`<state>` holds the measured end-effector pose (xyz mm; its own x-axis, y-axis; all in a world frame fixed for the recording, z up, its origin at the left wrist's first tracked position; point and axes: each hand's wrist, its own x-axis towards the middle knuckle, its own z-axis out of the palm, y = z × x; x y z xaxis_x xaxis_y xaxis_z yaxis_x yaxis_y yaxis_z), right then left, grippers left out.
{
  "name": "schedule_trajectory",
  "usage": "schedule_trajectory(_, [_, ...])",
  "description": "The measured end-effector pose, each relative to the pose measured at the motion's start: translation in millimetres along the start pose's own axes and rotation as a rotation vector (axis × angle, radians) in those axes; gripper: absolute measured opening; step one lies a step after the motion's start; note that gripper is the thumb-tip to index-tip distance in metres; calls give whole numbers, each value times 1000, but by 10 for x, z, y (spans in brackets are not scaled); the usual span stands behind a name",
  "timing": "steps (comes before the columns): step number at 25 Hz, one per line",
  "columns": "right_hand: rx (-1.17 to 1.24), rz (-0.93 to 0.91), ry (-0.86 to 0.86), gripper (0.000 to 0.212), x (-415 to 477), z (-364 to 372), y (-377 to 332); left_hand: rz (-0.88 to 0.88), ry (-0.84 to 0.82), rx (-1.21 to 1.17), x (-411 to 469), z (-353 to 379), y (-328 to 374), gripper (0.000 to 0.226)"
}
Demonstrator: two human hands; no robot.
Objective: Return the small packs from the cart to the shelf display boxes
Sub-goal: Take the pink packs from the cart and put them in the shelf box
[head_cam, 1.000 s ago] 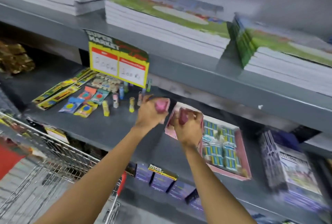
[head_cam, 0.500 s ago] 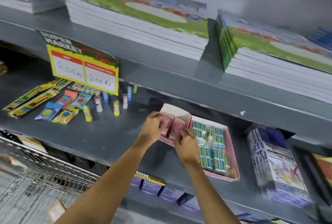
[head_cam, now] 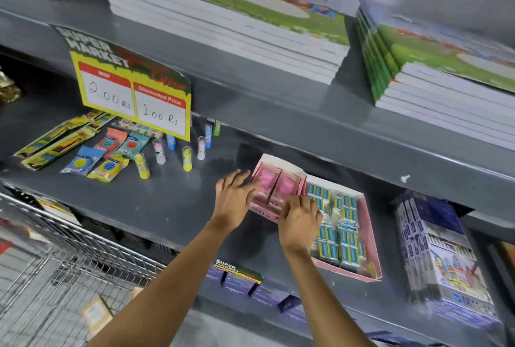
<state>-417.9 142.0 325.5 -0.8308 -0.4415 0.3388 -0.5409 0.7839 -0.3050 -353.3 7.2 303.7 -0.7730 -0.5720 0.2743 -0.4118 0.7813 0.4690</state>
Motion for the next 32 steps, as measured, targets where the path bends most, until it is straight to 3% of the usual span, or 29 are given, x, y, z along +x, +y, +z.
schedule_trajectory(11, [29,1,41,15,-20,36,-2,-100,-97,-178,-80,10,123,37])
schedule_trajectory(17, [28,6,12,35,-51,73,27,-99,-114,-102,-104,36,128,40])
schedule_trajectory(26, [52,-29,28,43,-130,79,51,-68,-118,0,-67,-32,109,40])
schedule_trajectory(32, [312,-142,73,45,-236,103,-342,-267,128,-160,-460,-402,-331,63])
